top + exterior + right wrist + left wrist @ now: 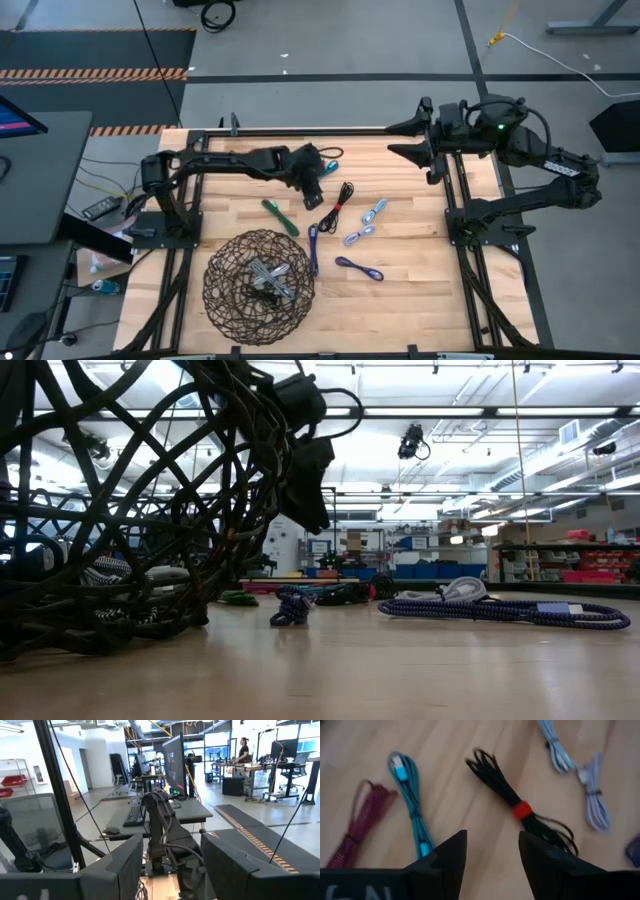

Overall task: Pick and place USB-C Cables
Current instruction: Put the green charger cable into the wire basket

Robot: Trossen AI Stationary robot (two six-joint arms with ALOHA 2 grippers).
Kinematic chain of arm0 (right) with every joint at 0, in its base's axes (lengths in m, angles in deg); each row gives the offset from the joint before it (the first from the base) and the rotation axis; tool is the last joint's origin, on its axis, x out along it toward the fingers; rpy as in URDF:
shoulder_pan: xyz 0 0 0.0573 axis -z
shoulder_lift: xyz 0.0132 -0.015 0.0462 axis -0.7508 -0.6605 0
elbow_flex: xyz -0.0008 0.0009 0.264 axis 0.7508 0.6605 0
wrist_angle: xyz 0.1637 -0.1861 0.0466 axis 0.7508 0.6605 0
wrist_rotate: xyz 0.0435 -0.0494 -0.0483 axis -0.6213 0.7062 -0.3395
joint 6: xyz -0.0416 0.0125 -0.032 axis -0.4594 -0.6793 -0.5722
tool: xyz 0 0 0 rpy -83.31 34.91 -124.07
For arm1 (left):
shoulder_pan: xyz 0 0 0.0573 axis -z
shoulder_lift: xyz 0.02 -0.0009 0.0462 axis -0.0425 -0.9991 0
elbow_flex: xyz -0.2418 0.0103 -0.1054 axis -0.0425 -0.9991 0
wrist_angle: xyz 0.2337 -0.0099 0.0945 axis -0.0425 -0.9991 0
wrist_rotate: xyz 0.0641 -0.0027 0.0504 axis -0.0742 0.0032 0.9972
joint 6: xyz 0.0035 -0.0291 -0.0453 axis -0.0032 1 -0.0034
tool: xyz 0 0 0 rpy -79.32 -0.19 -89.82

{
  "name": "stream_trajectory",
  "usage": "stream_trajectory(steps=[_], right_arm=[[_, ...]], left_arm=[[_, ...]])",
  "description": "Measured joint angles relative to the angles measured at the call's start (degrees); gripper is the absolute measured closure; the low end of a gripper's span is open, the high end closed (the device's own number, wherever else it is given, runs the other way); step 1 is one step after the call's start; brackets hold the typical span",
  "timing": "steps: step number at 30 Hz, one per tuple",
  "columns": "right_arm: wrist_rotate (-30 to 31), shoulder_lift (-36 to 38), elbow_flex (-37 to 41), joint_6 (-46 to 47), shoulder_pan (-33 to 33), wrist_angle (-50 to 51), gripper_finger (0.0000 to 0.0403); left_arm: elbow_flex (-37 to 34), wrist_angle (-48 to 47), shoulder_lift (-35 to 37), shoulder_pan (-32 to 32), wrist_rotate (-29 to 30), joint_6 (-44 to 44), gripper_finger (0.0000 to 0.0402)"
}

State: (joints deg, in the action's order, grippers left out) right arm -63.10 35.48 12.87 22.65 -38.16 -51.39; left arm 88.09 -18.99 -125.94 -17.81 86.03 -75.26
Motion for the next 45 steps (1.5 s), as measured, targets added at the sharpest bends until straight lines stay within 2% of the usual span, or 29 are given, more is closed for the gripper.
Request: stream_trajectory(steps=[5, 13, 18, 23, 30, 33, 37, 45], right_arm=[[-0.02, 0.96, 0.0, 0.85, 0.02, 1.05, 0.0197], [-0.04, 1.24, 0.0, 0.93, 0.02, 1.08, 0.0197], [-0.04, 1.24, 0.0, 2.68, 0.02, 1.14, 0.0197], [-0.06, 1.24, 0.0, 2.75, 0.02, 1.33, 0.0197], [-0.06, 1.22, 0.0, 2.65, 0.02, 1.29, 0.0198], [-0.46, 1.22, 0.0, 2.84, 0.02, 1.28, 0.0198], [-1.0, 1.22, 0.0, 3.09, 0.0, 1.2, 0.0198], [-1.57, 1.22, 0.0, 4.29, -0.04, 1.12, 0.0198]], left_arm=[[0.02, 0.25, -0.03, -2.17, 2.78, 0.02, 0.0214], [0.07, -1.75, -0.03, -4.47, 3.04, 0.0, 0.0214], [0.07, -15.4, -0.03, -2.75, 2.83, 0.74, 0.0214], [0.07, -29.76, -0.03, 1.88, 1.99, 1.11, 0.0214], [-0.02, -32.18, -0.03, 7.63, 2.42, -6.01, 0.0214], [-0.04, -32.89, -0.03, 9.03, 6.62, -8.47, 0.0214], [-0.04, -33.58, -0.03, 9.07, 7.73, -11.29, 0.0214], [-0.11, -38.07, -1.14, 8.81, 6.48, -24.45, 0.0214]])
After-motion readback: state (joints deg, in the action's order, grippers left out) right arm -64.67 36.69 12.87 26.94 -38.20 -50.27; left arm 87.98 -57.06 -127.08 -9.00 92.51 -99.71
